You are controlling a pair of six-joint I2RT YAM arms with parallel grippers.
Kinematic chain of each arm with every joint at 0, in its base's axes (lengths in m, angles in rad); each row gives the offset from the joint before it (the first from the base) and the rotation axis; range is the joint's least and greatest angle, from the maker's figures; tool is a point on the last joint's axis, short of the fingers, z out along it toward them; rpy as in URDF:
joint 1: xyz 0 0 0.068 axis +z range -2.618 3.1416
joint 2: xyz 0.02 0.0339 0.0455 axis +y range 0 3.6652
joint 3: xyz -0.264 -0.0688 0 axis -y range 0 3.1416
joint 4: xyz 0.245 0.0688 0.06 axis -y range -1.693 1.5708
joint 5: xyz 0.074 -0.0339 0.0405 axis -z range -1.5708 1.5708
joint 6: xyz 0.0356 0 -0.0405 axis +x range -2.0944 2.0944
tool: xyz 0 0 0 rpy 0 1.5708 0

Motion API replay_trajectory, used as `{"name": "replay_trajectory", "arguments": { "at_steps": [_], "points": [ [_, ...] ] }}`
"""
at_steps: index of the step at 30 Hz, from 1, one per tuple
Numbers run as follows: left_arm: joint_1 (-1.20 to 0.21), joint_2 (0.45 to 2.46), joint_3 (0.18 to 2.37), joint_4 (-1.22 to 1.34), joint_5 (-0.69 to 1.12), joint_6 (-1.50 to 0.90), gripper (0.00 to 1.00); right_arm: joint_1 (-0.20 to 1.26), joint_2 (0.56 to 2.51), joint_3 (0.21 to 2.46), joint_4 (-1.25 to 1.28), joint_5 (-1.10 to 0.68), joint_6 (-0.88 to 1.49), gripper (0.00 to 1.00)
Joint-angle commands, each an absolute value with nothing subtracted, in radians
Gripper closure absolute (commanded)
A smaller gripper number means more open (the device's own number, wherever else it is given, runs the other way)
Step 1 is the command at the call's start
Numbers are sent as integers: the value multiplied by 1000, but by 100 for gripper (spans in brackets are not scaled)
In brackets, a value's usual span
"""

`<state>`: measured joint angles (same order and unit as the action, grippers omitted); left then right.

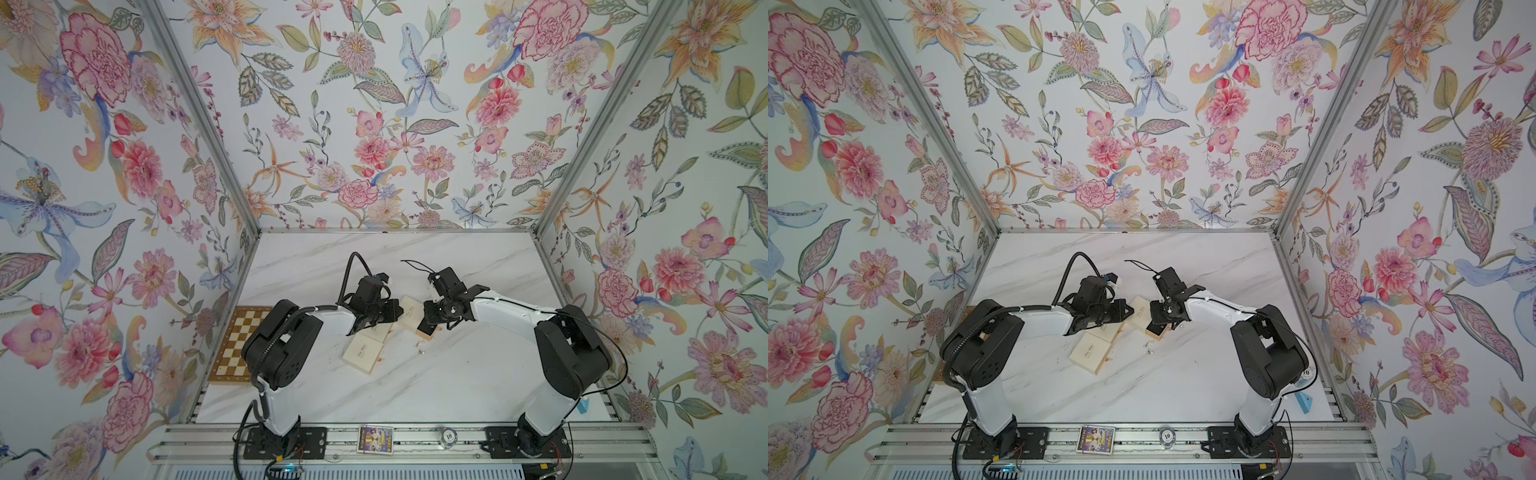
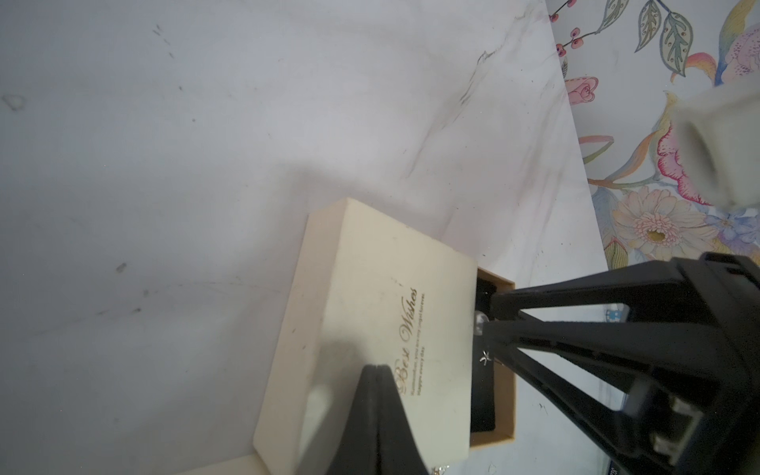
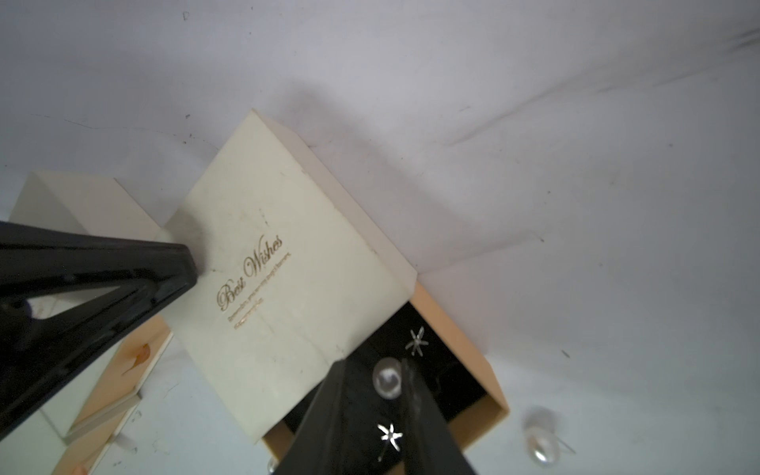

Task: Take out the earrings from the drawer-style jewelry box
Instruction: Pick up the earring from the drawer.

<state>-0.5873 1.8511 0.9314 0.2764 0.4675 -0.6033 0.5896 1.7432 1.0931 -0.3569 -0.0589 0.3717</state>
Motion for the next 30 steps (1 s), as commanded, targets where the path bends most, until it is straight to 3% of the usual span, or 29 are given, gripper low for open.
{"name": "replay_trajectory", "arguments": {
  "at_steps": [1,30],
  "points": [
    [-576,1847,904,189,456,-600,100,594,1768,1117,-388,-41,379,75],
    [-577,1850,899,195,456,-603,100,586,1786,1116,-370,-44,375,75]
  ]
}}
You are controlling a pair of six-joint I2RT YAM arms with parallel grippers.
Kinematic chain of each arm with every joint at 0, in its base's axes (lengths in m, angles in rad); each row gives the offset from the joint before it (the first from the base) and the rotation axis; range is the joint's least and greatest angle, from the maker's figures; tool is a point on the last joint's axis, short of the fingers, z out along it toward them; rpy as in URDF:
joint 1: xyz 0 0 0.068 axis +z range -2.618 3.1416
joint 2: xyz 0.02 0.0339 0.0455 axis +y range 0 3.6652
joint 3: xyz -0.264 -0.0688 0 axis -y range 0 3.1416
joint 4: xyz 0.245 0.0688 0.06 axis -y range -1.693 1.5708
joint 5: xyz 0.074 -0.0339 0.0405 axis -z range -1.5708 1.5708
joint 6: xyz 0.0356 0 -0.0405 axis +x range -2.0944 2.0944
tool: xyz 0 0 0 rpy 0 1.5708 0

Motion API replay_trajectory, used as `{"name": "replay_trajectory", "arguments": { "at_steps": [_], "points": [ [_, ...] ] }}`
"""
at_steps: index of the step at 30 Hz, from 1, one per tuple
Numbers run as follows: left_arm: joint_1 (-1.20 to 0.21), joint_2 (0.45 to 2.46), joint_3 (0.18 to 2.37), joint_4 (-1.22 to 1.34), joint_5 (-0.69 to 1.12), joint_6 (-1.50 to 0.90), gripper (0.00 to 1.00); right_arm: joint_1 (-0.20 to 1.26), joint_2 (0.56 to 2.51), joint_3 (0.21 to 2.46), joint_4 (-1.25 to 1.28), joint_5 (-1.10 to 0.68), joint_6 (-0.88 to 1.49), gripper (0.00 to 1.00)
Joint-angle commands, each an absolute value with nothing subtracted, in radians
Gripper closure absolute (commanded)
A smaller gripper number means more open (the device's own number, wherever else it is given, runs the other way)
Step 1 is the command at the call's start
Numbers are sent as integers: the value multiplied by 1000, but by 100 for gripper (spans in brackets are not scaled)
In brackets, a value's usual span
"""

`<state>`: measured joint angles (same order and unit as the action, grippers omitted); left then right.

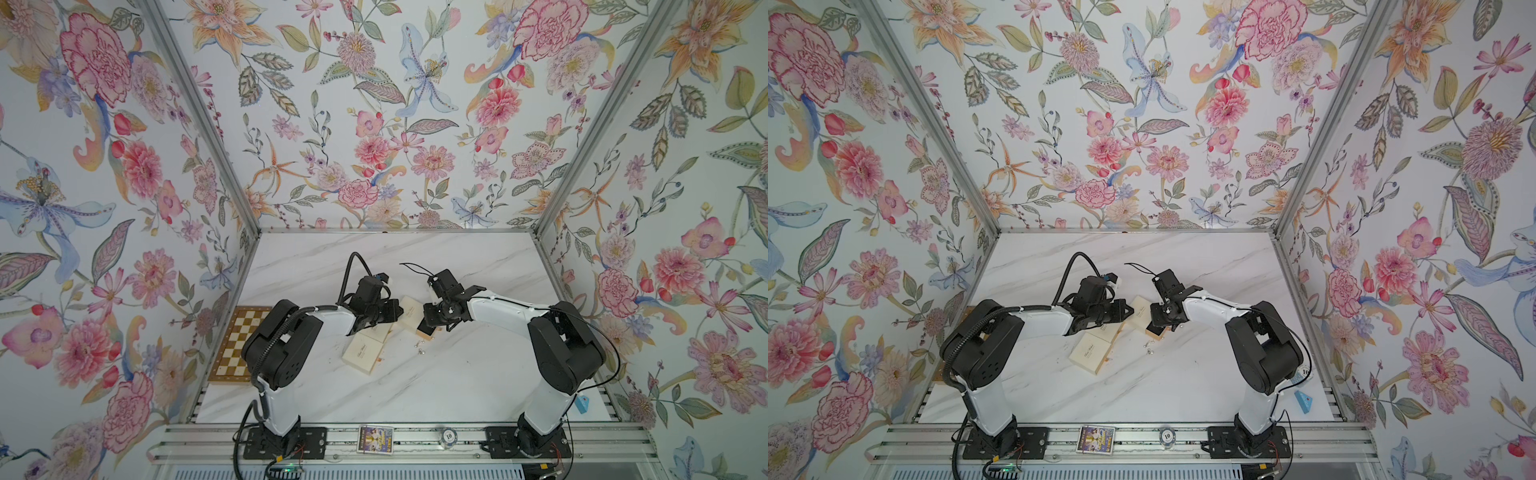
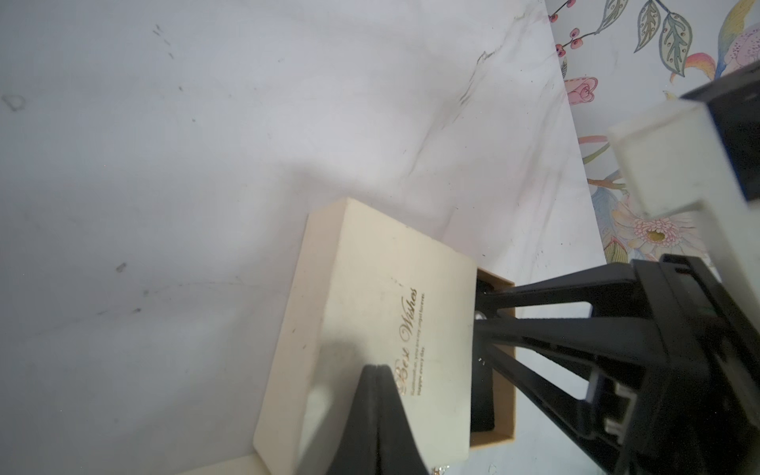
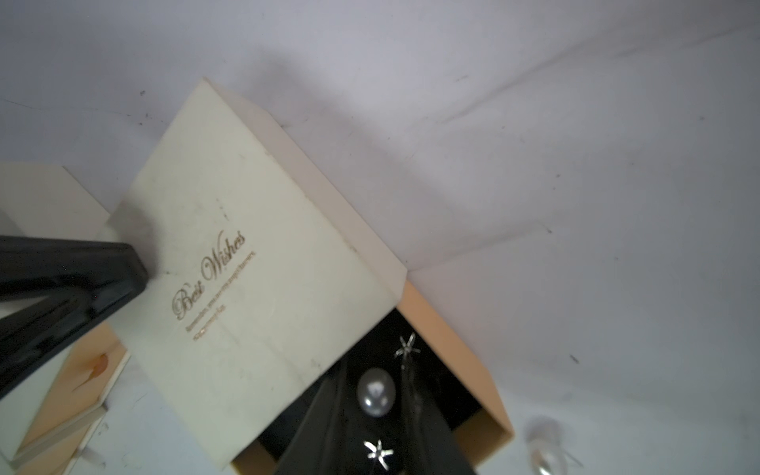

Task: Take out the earrings from the drawer-style jewelry box
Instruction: Pick up the earring from the drawer.

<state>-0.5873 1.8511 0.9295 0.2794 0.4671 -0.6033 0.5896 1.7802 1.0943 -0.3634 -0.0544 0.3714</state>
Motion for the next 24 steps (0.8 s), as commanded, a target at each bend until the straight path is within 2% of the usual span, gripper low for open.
{"name": "replay_trajectory", "arguments": {
  "at_steps": [1,24],
  "points": [
    [-578,1850,899,194,456,-604,100,586,1786,1117,-370,-44,375,75],
    [-579,1849,897,195,455,-604,100,584,1780,1110,-358,-43,372,82]
  ]
}}
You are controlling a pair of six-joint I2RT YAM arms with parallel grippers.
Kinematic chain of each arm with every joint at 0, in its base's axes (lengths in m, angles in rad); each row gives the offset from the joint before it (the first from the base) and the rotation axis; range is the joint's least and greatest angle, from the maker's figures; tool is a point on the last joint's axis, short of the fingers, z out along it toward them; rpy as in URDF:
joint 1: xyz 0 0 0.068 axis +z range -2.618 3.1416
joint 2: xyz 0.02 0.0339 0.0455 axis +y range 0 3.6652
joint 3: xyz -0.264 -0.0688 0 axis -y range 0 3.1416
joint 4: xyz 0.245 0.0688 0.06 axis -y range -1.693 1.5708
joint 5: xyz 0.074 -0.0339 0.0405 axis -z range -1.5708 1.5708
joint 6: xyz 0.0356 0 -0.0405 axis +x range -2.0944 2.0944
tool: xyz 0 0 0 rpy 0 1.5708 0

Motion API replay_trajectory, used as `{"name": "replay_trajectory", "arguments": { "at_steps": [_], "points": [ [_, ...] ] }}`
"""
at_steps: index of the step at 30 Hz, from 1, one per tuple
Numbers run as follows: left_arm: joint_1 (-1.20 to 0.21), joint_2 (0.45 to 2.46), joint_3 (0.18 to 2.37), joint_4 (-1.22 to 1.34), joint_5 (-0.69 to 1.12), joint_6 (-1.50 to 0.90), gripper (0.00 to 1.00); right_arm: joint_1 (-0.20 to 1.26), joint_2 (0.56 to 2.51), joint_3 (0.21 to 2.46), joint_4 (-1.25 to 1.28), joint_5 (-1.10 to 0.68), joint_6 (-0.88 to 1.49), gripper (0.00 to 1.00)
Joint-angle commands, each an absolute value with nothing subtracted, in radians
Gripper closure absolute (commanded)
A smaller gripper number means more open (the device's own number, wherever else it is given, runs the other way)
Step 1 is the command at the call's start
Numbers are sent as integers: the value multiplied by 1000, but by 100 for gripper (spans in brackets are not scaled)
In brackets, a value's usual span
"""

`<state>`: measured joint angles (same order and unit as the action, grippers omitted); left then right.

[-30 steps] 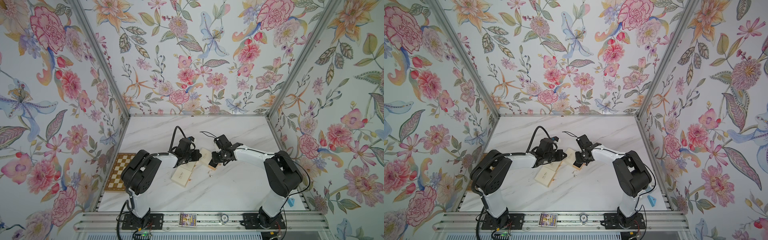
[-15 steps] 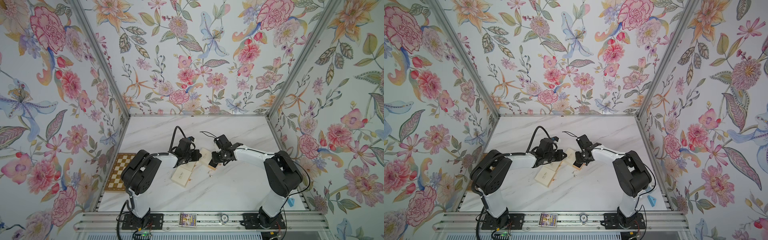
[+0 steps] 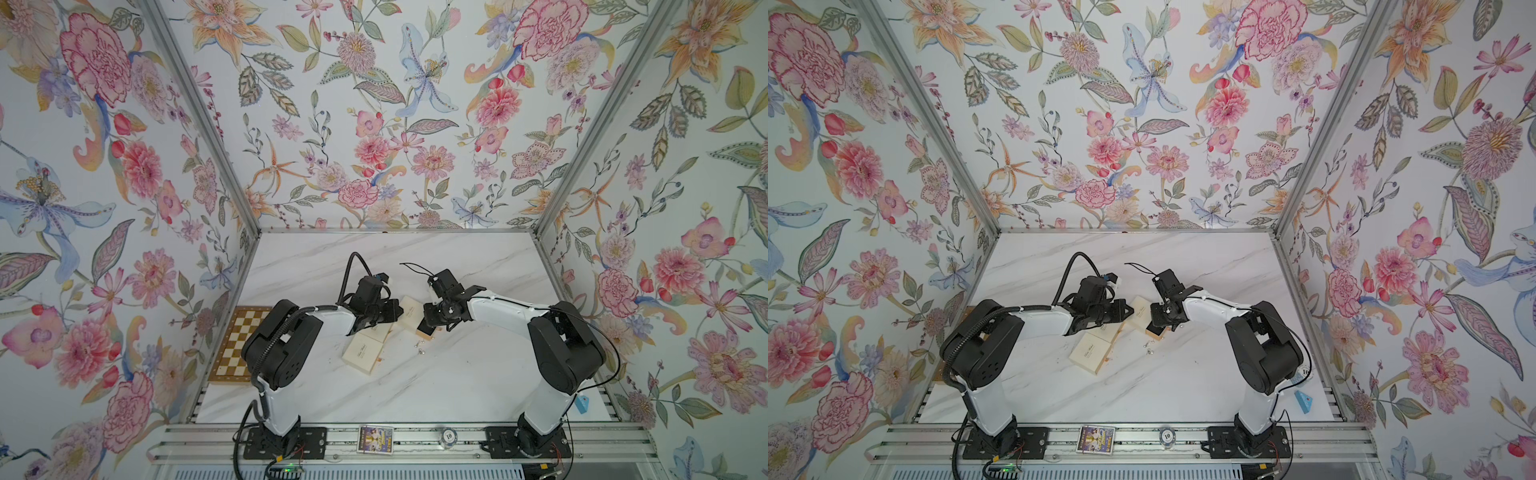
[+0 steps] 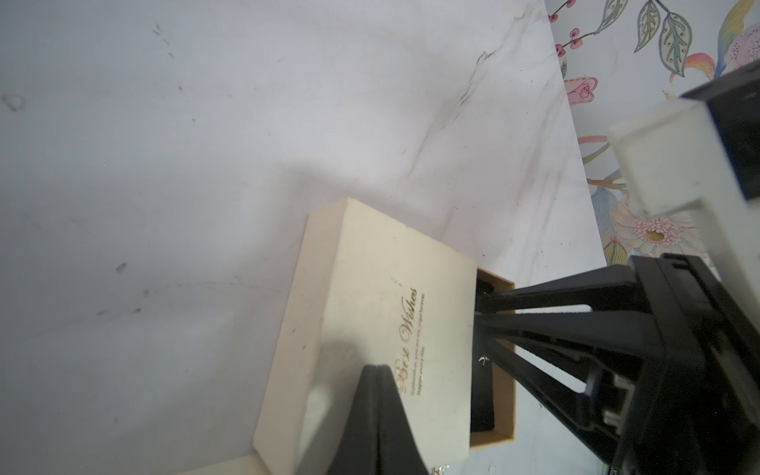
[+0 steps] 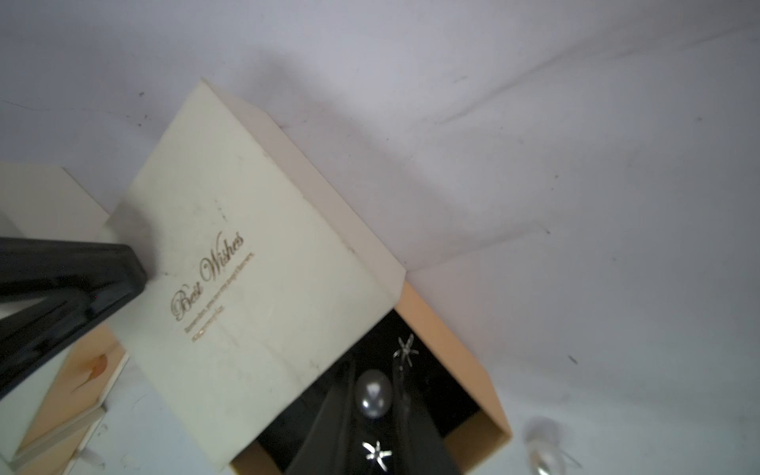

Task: Take out the earrings from the drawer-style jewelry box
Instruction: Pick up the earring from the drawer.

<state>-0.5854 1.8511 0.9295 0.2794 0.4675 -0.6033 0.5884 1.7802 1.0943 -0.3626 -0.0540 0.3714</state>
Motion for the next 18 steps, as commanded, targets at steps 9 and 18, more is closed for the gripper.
{"name": "replay_trajectory", "arguments": {
  "at_steps": [9,18],
  "points": [
    [-577,1847,895,195,454,-604,100,588,1761,1107,-358,-38,371,84],
    [-577,1847,896,194,455,-603,100,588,1738,1100,-357,-24,371,85]
  ]
}}
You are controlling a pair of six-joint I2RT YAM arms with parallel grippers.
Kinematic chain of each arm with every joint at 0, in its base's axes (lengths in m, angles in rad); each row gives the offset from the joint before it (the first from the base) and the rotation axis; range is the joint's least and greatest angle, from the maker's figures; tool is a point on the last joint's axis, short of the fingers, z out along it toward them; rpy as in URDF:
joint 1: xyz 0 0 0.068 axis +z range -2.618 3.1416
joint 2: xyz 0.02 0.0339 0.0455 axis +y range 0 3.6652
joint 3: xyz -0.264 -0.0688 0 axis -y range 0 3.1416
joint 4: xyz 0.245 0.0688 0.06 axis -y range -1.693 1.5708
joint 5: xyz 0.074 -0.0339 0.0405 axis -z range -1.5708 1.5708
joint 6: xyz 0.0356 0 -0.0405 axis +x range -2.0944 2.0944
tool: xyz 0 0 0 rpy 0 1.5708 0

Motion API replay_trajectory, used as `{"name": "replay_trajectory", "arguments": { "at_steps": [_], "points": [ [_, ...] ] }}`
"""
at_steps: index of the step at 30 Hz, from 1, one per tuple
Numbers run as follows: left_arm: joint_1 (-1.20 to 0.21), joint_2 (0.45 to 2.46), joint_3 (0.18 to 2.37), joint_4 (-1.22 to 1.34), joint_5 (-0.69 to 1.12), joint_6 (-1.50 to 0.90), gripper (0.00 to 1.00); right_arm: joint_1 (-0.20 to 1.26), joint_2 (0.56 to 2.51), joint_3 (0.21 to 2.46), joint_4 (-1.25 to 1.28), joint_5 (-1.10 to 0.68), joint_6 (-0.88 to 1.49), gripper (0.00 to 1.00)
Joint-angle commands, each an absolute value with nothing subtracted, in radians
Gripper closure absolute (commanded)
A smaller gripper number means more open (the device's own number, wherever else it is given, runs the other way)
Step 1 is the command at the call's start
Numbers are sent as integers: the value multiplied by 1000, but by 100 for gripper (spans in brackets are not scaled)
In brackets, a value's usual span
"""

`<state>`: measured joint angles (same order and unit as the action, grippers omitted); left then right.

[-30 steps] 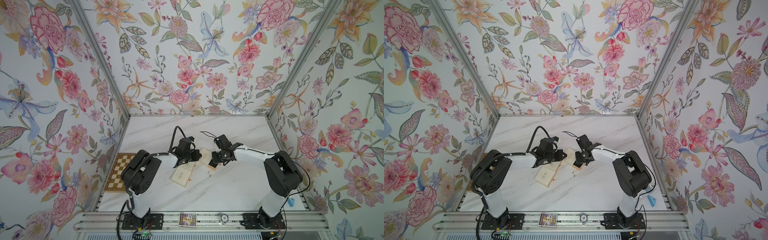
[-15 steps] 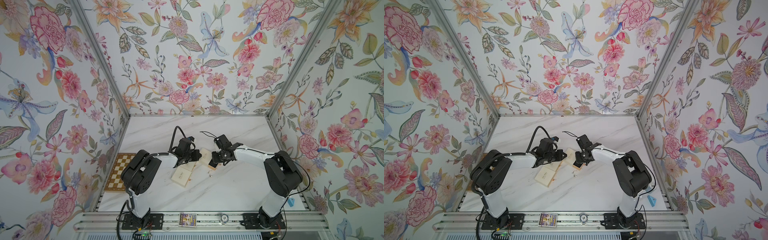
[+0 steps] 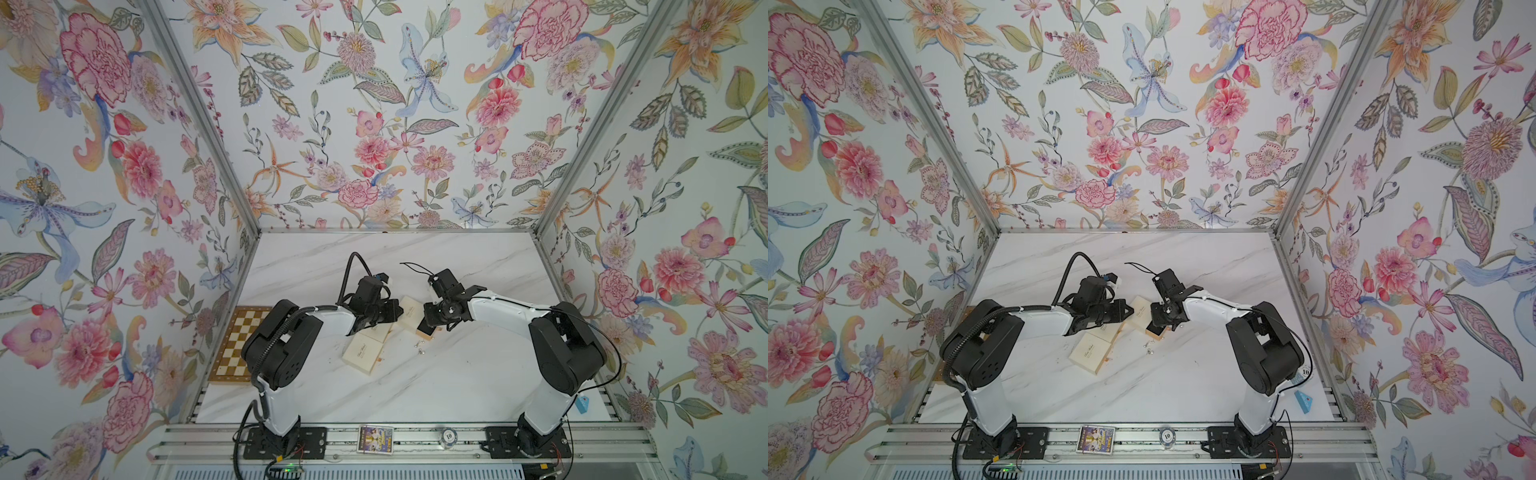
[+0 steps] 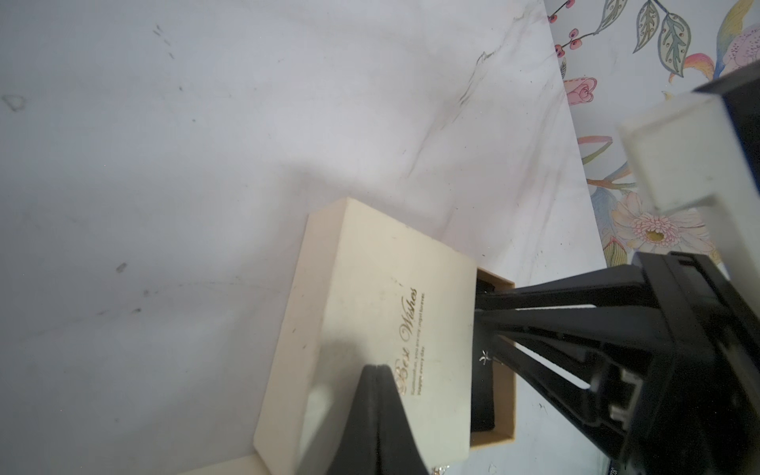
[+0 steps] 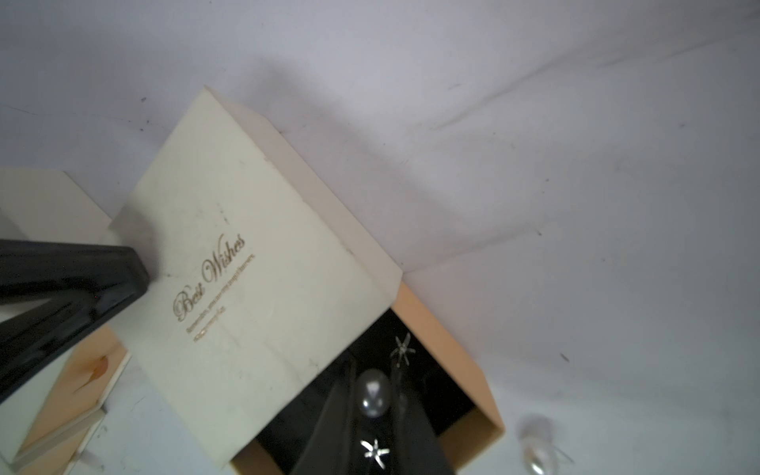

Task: Take out the earrings from the drawer-style jewelry box
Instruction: Pick up the earring from the drawer, then place the earring at the center of the board.

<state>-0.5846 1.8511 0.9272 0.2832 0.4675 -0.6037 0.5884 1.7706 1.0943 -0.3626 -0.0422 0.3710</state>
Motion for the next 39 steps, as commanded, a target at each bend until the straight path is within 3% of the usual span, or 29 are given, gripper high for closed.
{"name": "replay_trajectory", "arguments": {
  "at_steps": [1,24,32,39],
  "points": [
    [-577,1846,896,195,454,-603,100,588,1734,1098,-357,-23,370,85],
    [-576,1848,900,190,457,-601,100,575,1614,1023,-357,16,371,86],
    [-575,1848,902,189,458,-600,100,460,1476,900,-351,7,406,86],
    [-575,1847,904,189,457,-601,100,369,1506,850,-331,-73,390,85]
  ]
}}
